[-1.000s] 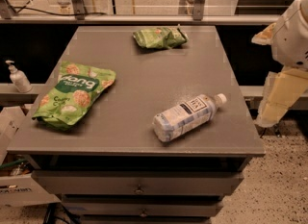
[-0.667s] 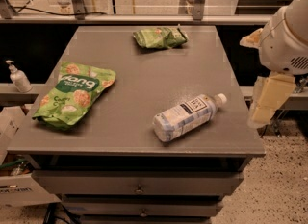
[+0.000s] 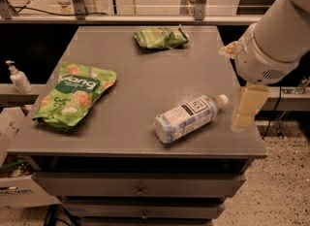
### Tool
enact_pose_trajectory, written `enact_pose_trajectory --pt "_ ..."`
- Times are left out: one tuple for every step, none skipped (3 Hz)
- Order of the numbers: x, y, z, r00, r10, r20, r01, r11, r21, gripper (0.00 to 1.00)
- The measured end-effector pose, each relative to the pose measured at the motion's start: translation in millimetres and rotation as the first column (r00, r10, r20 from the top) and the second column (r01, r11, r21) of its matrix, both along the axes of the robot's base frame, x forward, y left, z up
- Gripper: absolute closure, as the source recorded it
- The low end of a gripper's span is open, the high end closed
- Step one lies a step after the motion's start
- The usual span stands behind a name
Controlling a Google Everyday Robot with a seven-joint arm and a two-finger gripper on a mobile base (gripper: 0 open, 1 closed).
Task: Pick blue plastic bottle
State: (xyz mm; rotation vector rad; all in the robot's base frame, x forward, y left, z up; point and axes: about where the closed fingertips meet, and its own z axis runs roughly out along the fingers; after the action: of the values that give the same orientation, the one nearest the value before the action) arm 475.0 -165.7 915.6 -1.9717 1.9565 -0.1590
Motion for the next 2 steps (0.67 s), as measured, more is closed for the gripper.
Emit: enact_pose_trajectory --pt "4 17 -18 0.9994 0.034 -0.008 -0.034 0.999 -0.006 0.0" --pt "5 32 -35 0.998 0.061 -0.019 -0.061 0.998 -0.013 0.0"
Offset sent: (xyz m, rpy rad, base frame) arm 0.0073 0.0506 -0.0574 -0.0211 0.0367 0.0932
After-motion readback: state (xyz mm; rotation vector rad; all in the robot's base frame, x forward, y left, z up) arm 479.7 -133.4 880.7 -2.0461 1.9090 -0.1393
